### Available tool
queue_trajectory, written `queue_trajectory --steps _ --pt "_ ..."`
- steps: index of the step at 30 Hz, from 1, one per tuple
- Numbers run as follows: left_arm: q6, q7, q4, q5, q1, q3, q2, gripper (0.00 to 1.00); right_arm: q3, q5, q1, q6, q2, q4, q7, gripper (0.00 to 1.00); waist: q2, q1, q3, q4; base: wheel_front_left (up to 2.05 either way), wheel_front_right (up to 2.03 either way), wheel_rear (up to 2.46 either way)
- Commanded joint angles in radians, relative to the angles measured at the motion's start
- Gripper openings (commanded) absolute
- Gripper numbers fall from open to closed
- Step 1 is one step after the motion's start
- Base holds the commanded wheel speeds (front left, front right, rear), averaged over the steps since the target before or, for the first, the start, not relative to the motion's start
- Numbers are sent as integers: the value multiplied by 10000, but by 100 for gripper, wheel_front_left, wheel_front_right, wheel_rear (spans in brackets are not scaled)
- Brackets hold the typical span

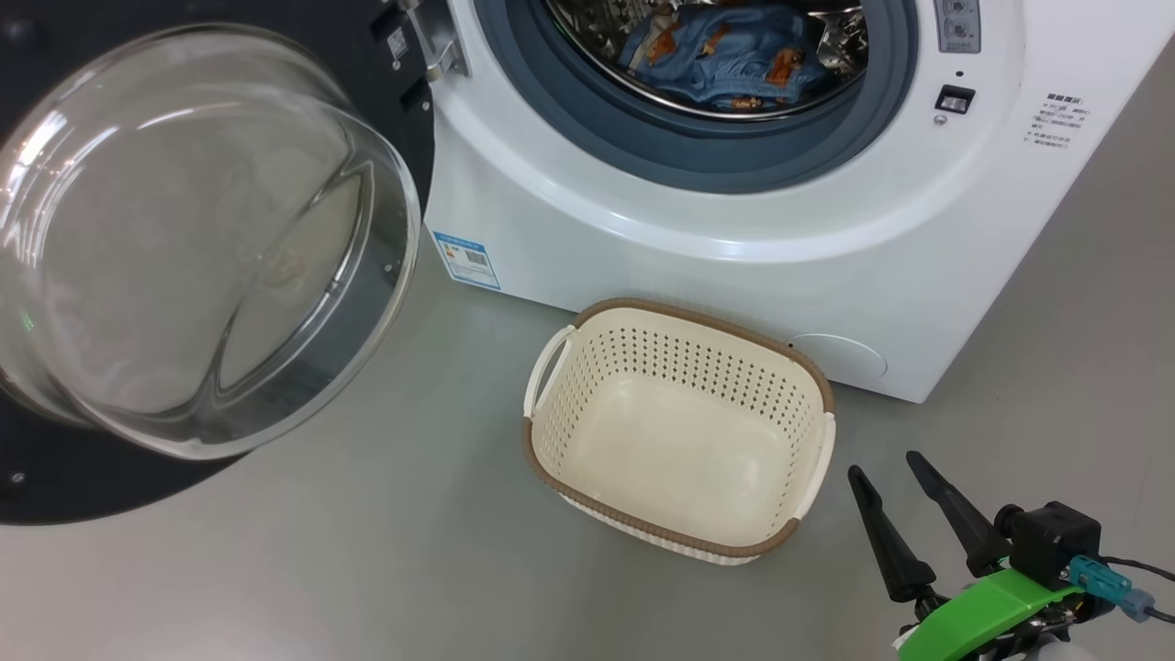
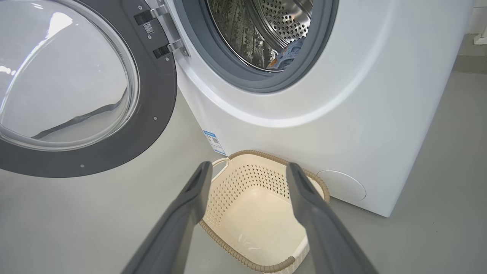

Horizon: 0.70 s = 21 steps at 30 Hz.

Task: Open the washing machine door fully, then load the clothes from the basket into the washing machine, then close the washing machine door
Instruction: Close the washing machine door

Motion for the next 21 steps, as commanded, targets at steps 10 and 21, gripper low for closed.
queue_trajectory --steps 10,21 --pt "-28 1438 -715 -593 250 -62 721 0 221 0 -20 29 38 -188 -120 100 -1 1 -232 -190 0 0 0" --pt "-29 2942 -2648 -1035 1345 -445 716 0 38 3 139 29 155 -232 -120 100 -1 1 -442 -360 0 0 0"
